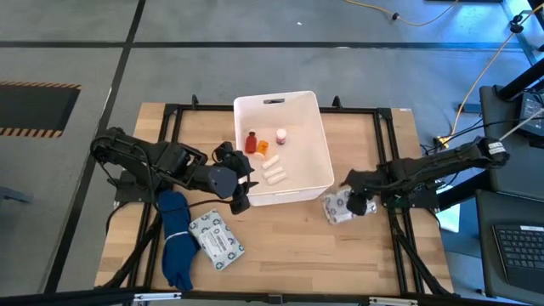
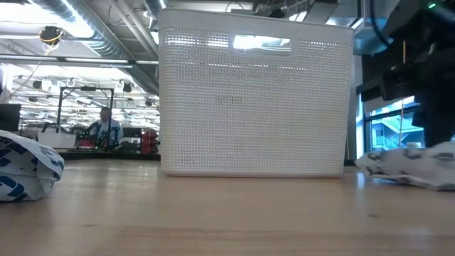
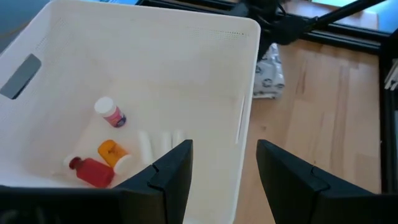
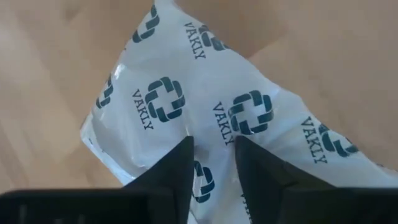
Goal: Pick & place medical supplies in basket/bin
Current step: Put the right mailer bag into the white bin
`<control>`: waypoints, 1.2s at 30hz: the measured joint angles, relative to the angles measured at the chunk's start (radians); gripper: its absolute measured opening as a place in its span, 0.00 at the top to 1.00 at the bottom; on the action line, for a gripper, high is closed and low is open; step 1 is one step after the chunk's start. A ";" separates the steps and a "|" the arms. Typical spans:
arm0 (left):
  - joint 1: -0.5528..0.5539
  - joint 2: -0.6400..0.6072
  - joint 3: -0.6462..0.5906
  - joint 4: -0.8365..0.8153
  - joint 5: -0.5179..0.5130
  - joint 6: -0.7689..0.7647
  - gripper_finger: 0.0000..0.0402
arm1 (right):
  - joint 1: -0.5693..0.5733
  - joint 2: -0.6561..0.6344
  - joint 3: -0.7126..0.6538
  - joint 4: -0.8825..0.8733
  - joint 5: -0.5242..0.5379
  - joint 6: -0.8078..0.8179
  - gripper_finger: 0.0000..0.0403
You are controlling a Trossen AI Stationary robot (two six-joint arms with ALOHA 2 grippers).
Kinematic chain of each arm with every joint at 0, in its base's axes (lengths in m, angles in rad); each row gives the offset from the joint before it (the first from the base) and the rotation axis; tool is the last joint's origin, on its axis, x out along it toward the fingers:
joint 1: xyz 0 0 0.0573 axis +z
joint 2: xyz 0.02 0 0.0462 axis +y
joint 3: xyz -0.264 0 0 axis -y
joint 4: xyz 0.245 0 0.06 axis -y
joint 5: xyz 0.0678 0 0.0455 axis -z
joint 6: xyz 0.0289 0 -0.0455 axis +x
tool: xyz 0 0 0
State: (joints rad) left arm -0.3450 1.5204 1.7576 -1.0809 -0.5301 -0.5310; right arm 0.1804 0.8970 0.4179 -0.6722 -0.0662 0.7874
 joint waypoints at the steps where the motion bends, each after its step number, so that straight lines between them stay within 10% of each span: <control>1: 0.000 0.000 0.000 0.000 0.000 -0.011 0.58 | 0.027 0.001 0.000 0.003 0.001 -0.002 0.73; 19: 0.000 0.045 0.001 0.027 -0.005 -0.094 0.58 | 0.430 0.214 0.005 0.344 0.124 0.096 0.77; 36: -0.028 0.241 0.000 0.398 0.230 0.072 0.58 | 0.559 0.423 0.034 0.628 0.118 -0.015 0.77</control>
State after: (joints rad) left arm -0.3734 1.7616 1.7580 -0.6827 -0.3004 -0.4586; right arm 0.7395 1.3205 0.4515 -0.0439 0.0517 0.7720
